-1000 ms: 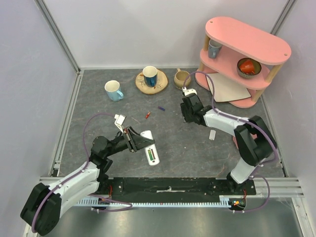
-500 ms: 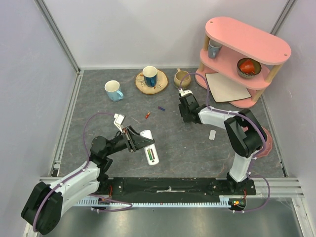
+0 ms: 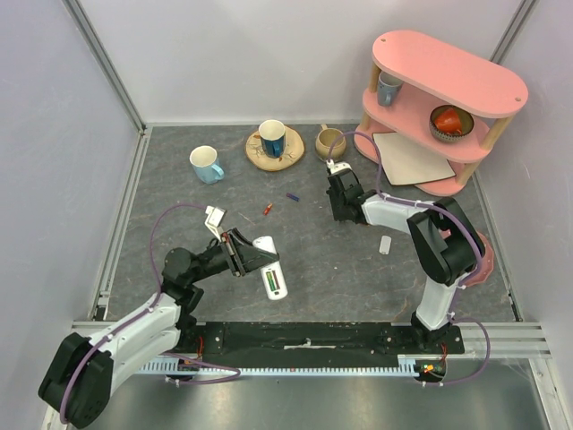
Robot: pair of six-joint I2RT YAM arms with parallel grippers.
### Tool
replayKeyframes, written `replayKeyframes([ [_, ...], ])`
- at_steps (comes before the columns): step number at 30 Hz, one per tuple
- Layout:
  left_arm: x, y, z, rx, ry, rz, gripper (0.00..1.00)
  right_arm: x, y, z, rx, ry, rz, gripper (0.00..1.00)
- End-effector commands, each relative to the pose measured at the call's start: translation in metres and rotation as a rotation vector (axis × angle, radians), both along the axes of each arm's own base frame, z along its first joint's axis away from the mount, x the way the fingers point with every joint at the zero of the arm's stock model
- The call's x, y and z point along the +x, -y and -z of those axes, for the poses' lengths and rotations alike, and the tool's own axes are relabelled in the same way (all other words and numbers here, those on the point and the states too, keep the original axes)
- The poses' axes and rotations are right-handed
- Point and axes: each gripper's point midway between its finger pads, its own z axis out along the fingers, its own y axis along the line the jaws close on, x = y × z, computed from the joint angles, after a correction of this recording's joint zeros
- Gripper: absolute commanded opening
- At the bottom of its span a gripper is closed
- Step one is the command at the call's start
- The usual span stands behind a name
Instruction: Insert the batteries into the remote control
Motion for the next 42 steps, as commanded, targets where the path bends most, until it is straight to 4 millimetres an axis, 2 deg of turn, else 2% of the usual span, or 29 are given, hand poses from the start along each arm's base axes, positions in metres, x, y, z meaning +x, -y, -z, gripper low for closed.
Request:
replayKeyframes([
  [1, -0.006, -0.002, -0.017, -0.037, 0.049, 0.019, 0.02, -0.013, 0.005, 0.013, 0.003, -0.040, -0.010, 0.23],
  [7, -0.009, -0.004, -0.019, -0.047, 0.054, 0.017, 0.02, -0.020, 0.002, 0.012, 0.028, -0.053, -0.042, 0.10],
  [10, -0.011, -0.005, -0.021, -0.049, 0.056, 0.016, 0.02, -0.023, -0.006, -0.001, 0.065, -0.038, -0.089, 0.00],
  [11, -0.010, -0.005, -0.021, -0.047, 0.052, 0.013, 0.02, -0.022, -0.011, -0.016, 0.088, -0.012, -0.125, 0.00],
  [13, -0.011, -0.007, -0.023, -0.053, 0.060, 0.007, 0.02, -0.027, -0.026, -0.030, 0.121, -0.001, -0.201, 0.00],
  [17, -0.012, -0.009, -0.023, -0.060, 0.045, -0.007, 0.02, -0.043, -0.055, -0.061, 0.050, 0.061, -0.393, 0.00],
  [18, -0.012, -0.010, -0.022, -0.059, 0.033, -0.011, 0.02, -0.053, -0.069, -0.064, 0.002, 0.086, -0.483, 0.00],
  [21, -0.014, -0.013, -0.023, -0.069, 0.028, -0.022, 0.02, -0.065, -0.079, -0.073, -0.108, 0.138, -0.589, 0.00],
  [25, -0.013, -0.016, -0.014, -0.059, -0.019, -0.054, 0.02, -0.074, -0.081, -0.076, -0.175, 0.147, -0.664, 0.00],
  [31, -0.010, -0.021, -0.006, -0.068, -0.075, -0.097, 0.02, -0.081, -0.069, -0.073, -0.191, 0.114, -0.605, 0.00],
  [37, -0.006, -0.023, 0.002, -0.032, -0.107, -0.130, 0.02, -0.098, -0.071, -0.061, -0.042, 0.052, -0.466, 0.00],
  [42, -0.001, -0.024, 0.006, -0.022, -0.129, -0.154, 0.02, -0.111, -0.069, -0.043, 0.106, -0.008, -0.252, 0.00],
])
